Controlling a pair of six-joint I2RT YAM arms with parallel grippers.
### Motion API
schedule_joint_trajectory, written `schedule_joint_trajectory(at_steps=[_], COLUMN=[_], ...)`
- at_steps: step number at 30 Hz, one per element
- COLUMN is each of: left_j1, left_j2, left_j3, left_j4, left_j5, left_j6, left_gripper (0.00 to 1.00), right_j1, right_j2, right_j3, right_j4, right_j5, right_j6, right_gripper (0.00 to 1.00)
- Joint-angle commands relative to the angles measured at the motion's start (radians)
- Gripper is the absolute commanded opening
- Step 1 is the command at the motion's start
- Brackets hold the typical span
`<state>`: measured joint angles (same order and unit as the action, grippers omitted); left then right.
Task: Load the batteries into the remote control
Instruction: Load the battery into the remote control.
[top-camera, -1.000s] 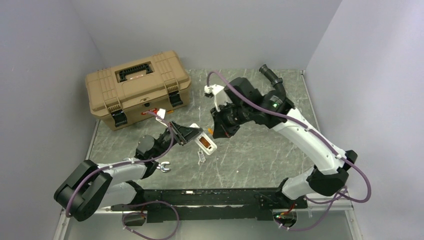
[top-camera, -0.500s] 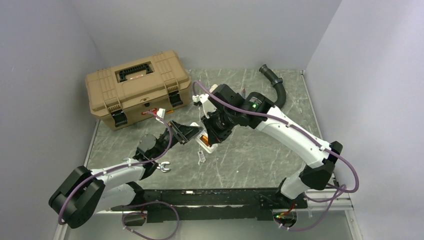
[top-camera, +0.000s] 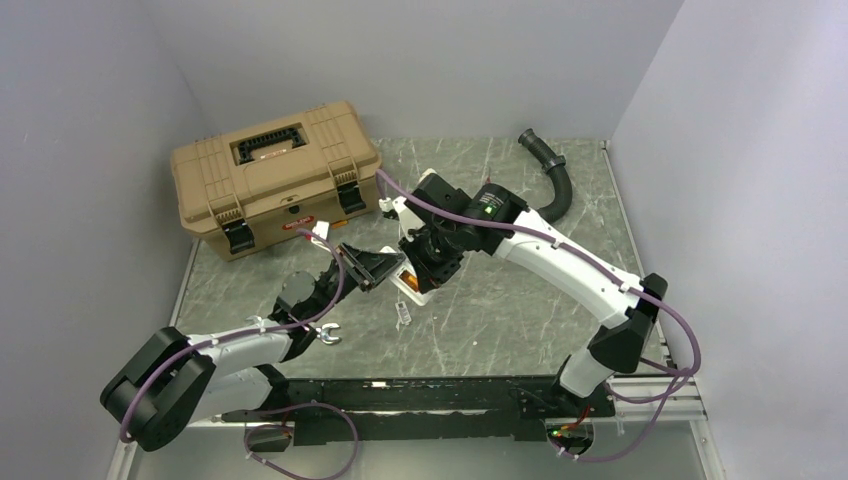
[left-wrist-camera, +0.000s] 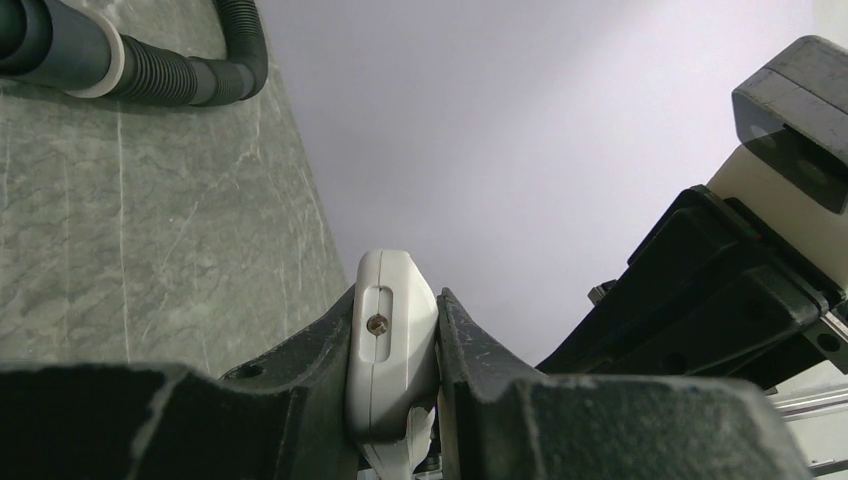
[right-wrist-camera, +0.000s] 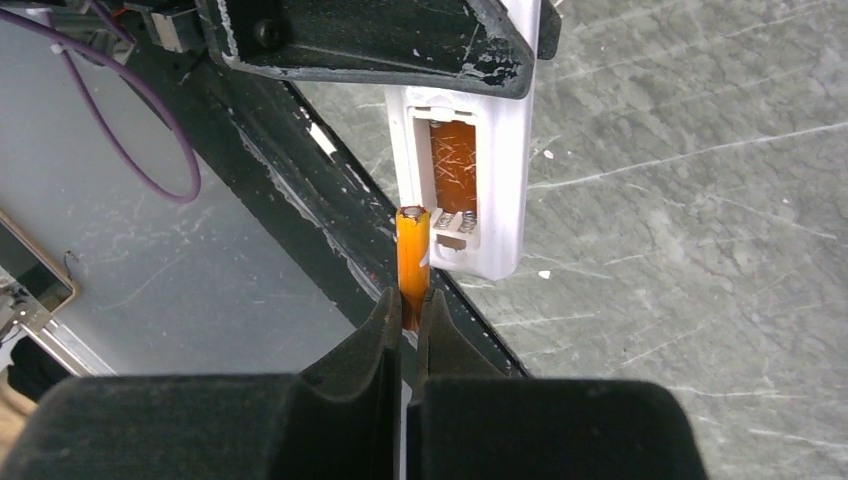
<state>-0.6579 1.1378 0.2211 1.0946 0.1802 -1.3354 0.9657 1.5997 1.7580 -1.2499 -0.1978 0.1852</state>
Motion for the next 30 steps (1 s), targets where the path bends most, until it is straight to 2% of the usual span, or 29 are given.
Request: schedule_joint_trajectory(at_steps=[1,30], left_j1=[-0.010,-0.016], left_j2=[-0.015,0.023], left_j3=[0.001,0.008], left_j4=[0.054,0.120], left_j5=[-0.030,0.013], left_j6=[-0.030,-0.039], left_gripper=[0.00,0.00], right_j1=[0.005,0.006], right_j2=[0.005,0.068], right_j3=[0.011,0.033], right_j4=[-0.037,-0.005], right_j5=[0.036,0.037], right_j6=[-0.004,-0.044], right_gripper=[0.00,0.00])
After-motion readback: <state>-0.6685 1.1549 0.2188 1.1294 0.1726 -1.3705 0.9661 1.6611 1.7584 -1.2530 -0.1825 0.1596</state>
